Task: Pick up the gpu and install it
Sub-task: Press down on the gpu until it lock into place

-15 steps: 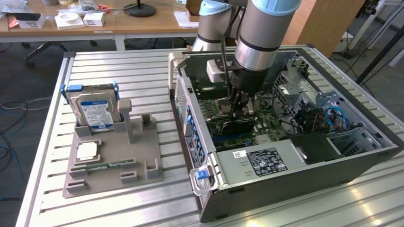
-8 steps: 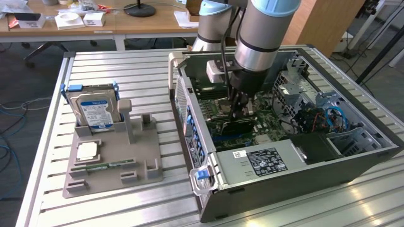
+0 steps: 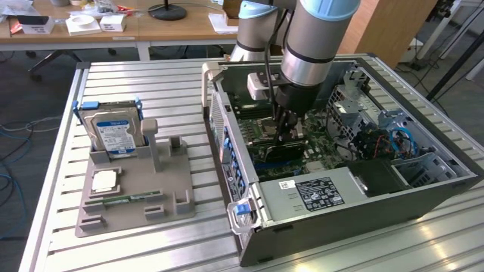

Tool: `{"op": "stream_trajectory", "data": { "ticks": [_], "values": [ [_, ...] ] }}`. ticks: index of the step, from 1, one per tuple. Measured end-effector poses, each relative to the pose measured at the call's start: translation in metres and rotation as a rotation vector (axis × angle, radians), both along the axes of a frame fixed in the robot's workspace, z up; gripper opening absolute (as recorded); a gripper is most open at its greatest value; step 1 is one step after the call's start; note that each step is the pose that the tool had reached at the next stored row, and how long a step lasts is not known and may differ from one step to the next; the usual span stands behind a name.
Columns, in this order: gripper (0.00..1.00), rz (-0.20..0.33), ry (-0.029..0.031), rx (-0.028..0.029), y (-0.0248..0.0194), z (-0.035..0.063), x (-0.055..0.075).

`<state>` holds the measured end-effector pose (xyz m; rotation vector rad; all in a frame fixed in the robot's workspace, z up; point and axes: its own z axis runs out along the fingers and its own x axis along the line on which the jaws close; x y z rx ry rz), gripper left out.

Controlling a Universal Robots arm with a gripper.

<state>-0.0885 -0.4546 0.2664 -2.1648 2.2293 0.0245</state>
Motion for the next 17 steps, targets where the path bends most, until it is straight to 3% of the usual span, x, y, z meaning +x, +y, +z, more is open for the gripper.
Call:
{"op": "stream_trajectory", "data": {
  "ticks": [17],
  "values": [
    [0.10, 0.000, 0.0003, -0.0007, -0.0018, -0.0010, -0.0003]
  ]
}}
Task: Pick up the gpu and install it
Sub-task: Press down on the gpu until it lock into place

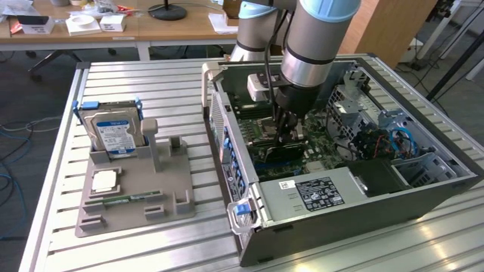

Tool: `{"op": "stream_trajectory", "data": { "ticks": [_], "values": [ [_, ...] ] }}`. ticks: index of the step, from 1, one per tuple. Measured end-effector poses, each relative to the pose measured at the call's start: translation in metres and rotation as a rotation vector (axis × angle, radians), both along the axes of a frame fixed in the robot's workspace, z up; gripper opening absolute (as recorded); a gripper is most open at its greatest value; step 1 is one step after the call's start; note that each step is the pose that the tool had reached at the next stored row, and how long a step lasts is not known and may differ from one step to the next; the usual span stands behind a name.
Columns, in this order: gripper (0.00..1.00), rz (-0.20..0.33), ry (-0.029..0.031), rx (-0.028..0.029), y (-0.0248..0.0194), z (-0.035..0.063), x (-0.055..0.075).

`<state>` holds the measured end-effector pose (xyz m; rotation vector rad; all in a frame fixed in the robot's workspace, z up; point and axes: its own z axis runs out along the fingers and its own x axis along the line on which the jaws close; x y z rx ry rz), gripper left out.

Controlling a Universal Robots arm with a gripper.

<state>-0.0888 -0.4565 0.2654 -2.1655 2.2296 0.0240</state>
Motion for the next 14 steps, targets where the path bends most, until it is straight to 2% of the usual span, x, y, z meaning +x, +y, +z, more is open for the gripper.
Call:
{"op": "stream_trajectory", "data": {
  "ticks": [14],
  "values": [
    [0.10, 0.000, -0.0009, 0.0019, 0.0002, -0.0018, 0.0001]
  ]
}}
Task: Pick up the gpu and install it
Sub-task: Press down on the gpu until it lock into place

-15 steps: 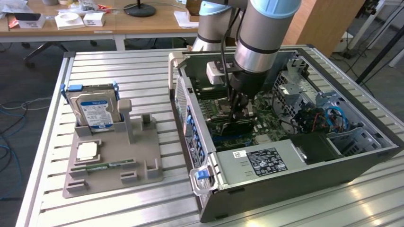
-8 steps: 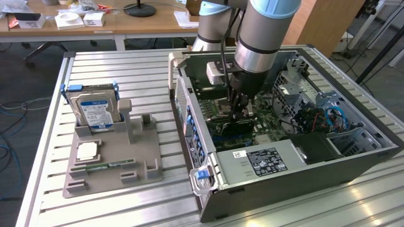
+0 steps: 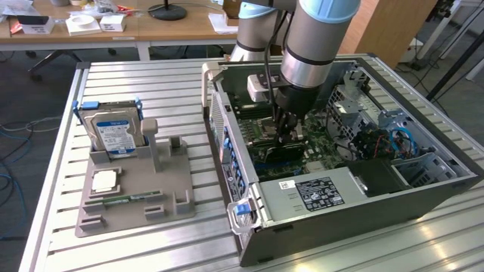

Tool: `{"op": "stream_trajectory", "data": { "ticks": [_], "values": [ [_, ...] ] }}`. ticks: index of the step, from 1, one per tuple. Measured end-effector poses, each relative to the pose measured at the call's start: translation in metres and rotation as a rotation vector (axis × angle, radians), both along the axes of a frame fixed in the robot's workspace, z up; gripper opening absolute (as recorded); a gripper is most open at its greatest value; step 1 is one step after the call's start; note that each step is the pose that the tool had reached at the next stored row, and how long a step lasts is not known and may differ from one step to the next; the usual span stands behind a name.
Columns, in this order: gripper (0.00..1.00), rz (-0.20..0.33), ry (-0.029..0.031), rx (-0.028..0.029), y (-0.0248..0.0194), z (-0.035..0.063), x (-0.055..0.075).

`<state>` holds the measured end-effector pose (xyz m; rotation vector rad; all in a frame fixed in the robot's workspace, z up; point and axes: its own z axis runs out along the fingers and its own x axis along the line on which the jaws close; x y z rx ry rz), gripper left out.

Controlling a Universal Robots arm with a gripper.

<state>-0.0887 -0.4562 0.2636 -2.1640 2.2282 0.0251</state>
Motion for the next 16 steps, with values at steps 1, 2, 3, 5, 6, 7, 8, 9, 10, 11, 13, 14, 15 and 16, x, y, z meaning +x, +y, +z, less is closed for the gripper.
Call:
{"op": "stream_trajectory", "data": {
  "ticks": [1, 2, 3, 5, 6, 7, 8, 9, 10, 11, 13, 14, 15, 16],
  "values": [
    [0.10, 0.000, 0.0002, -0.0004, 0.0000, 0.0001, 0.0000],
    [0.10, 0.000, 0.0003, -0.0005, 0.0000, 0.0002, 0.0000],
    [0.10, 0.000, 0.0005, -0.0009, -0.0001, 0.0004, 0.0000],
    [0.10, 0.000, 0.0006, -0.0012, -0.0001, 0.0004, 0.0000],
    [0.10, 0.000, 0.0006, -0.0013, -0.0001, 0.0003, 0.0000],
    [0.10, 0.000, 0.0009, -0.0019, -0.0002, -0.0002, -0.0001],
    [0.10, 0.000, 0.0008, -0.0018, -0.0002, -0.0009, -0.0001],
    [0.10, 0.000, 0.0008, -0.0016, -0.0002, -0.0011, -0.0001],
    [0.10, 0.000, 0.0008, -0.0015, -0.0002, -0.0012, -0.0001],
    [0.10, 0.000, 0.0006, -0.0012, -0.0001, -0.0013, 0.0000],
    [0.10, 0.000, 0.0006, -0.0012, -0.0001, -0.0013, -0.0001],
    [0.10, 0.000, 0.0005, -0.0011, -0.0001, -0.0017, 0.0000],
    [0.10, 0.000, 0.0006, -0.0013, -0.0001, -0.0022, 0.0000],
    [0.10, 0.000, 0.0008, -0.0017, -0.0002, -0.0023, -0.0001]
  ]
}}
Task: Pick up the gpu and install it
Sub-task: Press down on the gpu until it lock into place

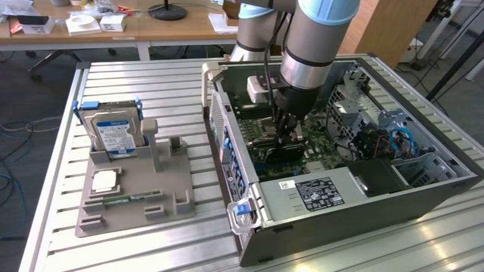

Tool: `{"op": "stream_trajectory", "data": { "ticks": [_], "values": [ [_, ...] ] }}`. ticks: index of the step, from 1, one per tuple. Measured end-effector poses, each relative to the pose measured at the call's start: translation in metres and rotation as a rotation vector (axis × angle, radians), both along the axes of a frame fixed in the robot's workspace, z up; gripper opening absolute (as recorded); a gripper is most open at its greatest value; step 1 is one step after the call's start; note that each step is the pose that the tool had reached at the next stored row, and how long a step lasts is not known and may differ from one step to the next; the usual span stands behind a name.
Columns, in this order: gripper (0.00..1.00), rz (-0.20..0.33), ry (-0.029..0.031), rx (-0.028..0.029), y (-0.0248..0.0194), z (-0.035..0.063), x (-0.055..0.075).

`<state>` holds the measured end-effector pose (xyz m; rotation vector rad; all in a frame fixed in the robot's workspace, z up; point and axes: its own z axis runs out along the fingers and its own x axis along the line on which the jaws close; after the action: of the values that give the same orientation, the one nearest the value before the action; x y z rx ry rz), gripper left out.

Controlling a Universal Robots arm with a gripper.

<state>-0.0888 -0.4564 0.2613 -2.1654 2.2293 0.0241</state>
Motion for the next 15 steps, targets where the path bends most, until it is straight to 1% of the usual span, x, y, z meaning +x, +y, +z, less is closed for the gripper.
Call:
{"op": "stream_trajectory", "data": {
  "ticks": [15],
  "values": [
    [0.10, 0.000, -0.0002, 0.0005, 0.0001, -0.0004, -0.0008]
  ]
}}
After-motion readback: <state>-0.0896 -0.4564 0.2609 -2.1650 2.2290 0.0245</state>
